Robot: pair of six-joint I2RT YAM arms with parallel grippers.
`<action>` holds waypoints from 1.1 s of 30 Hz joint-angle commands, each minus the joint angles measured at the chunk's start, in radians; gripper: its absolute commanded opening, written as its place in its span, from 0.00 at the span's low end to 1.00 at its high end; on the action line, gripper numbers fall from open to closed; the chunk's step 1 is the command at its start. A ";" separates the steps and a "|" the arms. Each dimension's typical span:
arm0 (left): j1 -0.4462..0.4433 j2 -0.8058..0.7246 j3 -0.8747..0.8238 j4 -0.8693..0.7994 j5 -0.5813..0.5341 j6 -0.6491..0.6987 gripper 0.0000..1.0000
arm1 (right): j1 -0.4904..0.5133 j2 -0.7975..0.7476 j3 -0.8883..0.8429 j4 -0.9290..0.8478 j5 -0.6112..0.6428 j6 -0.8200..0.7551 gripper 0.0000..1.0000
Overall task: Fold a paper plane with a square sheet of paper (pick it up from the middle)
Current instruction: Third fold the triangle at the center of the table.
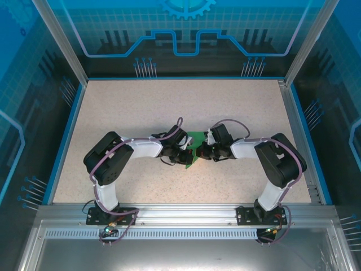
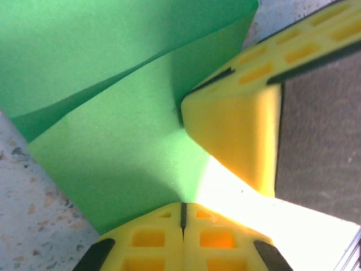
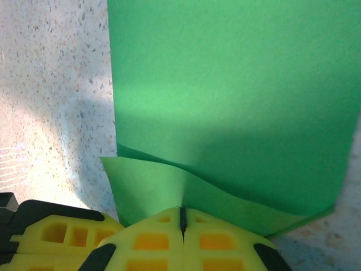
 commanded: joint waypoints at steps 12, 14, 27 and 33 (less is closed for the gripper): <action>-0.015 -0.001 -0.091 -0.237 -0.082 0.038 0.04 | -0.112 0.101 0.081 -0.130 0.158 -0.080 0.00; -0.020 -0.014 -0.097 -0.250 -0.093 0.036 0.04 | -0.112 0.103 0.080 -0.132 0.160 -0.082 0.00; -0.066 -0.078 -0.143 -0.306 -0.175 0.016 0.04 | -0.112 0.108 0.061 -0.130 0.167 -0.088 0.00; -0.094 -0.092 -0.169 -0.317 -0.203 0.000 0.04 | -0.112 0.104 0.059 -0.129 0.160 -0.092 0.00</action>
